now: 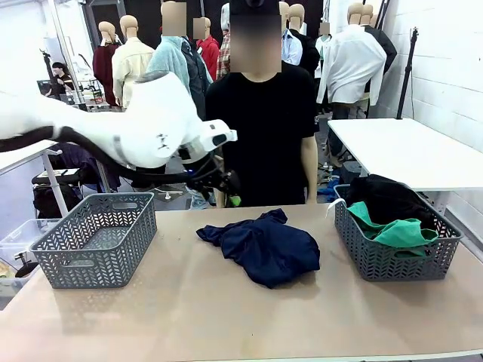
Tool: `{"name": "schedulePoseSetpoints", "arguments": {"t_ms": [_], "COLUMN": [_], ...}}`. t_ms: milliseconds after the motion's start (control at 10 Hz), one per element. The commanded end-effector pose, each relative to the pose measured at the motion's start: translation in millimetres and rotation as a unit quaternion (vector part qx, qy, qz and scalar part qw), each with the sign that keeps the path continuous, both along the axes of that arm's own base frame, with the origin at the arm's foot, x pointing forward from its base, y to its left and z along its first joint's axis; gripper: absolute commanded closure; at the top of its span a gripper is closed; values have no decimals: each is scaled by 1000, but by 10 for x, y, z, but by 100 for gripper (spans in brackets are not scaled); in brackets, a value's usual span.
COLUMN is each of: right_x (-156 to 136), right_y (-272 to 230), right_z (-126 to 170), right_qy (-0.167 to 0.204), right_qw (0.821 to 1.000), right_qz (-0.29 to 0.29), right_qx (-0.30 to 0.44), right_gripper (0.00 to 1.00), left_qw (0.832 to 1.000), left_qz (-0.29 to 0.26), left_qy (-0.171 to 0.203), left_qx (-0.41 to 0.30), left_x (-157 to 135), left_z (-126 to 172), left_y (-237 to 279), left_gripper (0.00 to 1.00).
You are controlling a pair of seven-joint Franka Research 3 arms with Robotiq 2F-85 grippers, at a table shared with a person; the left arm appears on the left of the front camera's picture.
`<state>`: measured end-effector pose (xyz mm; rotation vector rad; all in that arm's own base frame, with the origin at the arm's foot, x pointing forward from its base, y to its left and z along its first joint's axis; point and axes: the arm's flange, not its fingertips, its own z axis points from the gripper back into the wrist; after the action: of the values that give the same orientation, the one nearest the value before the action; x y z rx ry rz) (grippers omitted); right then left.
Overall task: Sort the tops and bottoms.
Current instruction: Lift clothes from the center of the table with your left hand.
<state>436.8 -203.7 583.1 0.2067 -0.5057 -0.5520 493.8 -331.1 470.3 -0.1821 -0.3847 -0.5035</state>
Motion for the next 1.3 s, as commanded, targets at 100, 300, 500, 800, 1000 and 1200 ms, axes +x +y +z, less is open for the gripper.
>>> {"name": "schedulePoseSetpoints", "arguments": {"t_ms": [100,300,500,800,1000,1200], "right_x": [-10,-10,-10,-10,-10,-10], "right_y": [-5,-5,-5,-5,-5,-5], "right_z": [-1,-1,-1,-1,-1,-1], "right_qy": [4,4,4,4,4,4], "right_qw": [1000,1000,1000,1000,1000,1000], "right_qz": [2,2,2,2,2,2], "right_qx": [-11,-11,-11,-11,-11,-11], "right_gripper": [0,0,0,0,0,0], "left_qw": [993,980,974,976,975,973], "left_qz": [-88,-145,-172,-174,-188,-201], "left_qy": [63,127,133,79,59,55], "left_qx": [40,52,62,107,106,101], "left_x": [524,645,687,761,814,814], "left_z": [-192,-383,-522,-800,-907,-977], "left_y": [-553,-731,-769,-818,-810,-821], "left_gripper": [0,0,0,0,0,0]}}
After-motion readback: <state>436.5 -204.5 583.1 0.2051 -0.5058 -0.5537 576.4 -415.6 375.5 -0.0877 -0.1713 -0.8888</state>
